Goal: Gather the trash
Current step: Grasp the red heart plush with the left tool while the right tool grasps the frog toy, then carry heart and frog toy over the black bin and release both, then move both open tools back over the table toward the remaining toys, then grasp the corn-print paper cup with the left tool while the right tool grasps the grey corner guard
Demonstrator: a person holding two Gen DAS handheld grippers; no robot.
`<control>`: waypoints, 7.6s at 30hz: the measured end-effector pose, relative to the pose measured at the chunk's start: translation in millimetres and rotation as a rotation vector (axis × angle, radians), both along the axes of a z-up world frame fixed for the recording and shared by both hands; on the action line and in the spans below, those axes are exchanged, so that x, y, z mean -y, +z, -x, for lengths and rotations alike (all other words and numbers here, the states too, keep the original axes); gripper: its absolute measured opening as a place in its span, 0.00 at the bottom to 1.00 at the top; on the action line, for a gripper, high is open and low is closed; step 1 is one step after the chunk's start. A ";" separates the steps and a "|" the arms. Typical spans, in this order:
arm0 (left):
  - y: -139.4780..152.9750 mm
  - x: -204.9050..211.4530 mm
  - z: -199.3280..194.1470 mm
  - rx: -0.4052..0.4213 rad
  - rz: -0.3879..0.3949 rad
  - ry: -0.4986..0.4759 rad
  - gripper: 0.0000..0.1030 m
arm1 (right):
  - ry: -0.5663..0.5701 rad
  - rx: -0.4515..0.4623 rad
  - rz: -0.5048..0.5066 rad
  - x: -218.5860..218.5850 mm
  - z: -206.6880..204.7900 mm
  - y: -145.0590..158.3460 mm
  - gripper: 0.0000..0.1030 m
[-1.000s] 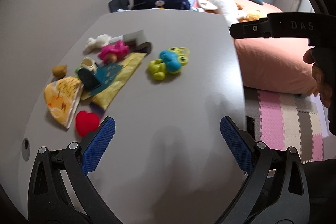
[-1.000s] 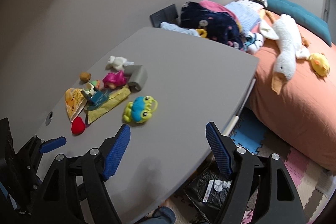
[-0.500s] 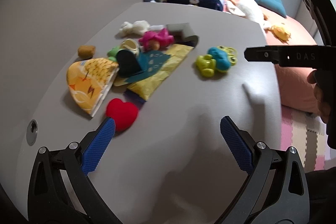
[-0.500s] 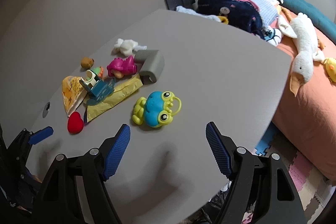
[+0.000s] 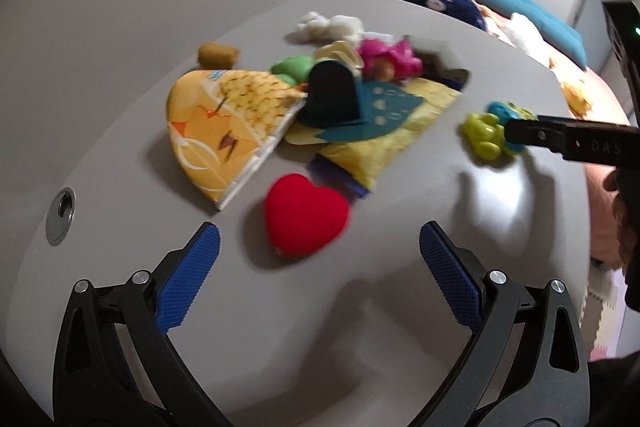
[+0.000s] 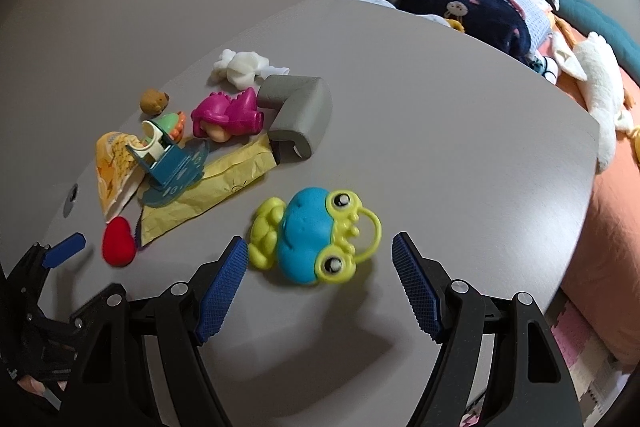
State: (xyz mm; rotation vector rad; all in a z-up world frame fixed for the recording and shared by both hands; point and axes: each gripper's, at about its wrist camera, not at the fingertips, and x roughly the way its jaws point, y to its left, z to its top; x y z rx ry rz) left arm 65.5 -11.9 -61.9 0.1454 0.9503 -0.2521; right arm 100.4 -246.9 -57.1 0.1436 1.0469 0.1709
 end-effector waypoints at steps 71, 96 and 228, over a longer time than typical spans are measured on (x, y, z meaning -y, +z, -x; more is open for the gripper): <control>50.9 124.4 42.3 0.133 0.071 -0.337 0.46 | -0.132 0.205 -0.003 99.3 108.8 75.6 0.36; 60.1 207.6 83.7 0.131 0.085 -0.592 0.46 | -0.345 0.230 0.022 169.9 180.1 84.7 0.36; -2.1 -29.0 -110.1 0.024 -0.177 -0.290 0.94 | -0.047 0.017 0.073 -19.3 -103.4 -4.0 0.85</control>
